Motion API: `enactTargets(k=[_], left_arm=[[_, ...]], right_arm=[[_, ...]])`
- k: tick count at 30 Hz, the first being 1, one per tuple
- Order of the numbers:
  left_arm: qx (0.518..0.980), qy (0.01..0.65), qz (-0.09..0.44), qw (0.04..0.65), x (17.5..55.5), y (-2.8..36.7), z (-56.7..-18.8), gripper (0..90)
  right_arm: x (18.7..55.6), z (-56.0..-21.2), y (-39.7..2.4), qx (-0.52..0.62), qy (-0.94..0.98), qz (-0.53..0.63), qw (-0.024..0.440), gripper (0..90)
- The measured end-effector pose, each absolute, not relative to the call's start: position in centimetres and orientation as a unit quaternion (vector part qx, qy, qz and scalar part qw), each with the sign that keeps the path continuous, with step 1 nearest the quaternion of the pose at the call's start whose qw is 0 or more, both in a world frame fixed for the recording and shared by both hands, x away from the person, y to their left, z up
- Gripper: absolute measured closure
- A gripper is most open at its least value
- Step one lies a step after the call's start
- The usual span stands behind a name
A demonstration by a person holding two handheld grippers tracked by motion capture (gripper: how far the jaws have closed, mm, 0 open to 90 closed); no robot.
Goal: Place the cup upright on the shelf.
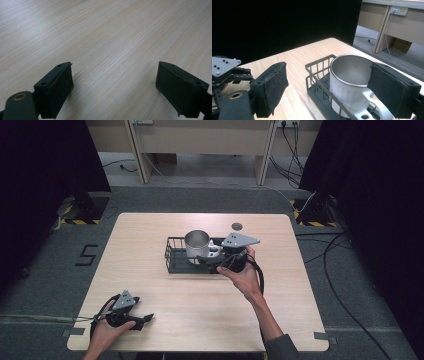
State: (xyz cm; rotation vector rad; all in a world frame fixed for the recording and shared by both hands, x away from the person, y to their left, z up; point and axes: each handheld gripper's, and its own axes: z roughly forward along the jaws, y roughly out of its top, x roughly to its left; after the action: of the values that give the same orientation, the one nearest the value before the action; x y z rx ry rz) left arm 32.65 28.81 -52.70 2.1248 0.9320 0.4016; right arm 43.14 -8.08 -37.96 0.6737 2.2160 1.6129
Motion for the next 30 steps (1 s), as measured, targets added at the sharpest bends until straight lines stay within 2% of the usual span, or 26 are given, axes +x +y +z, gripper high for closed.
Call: enactTargets(k=[30], left_arm=[[0.834,0.365,0.158,0.383,32.7,28.8,-52.7,13.2]], right_arm=[[40.0,-40.0,-10.2,0.261,0.769,0.562,0.156,15.8]])
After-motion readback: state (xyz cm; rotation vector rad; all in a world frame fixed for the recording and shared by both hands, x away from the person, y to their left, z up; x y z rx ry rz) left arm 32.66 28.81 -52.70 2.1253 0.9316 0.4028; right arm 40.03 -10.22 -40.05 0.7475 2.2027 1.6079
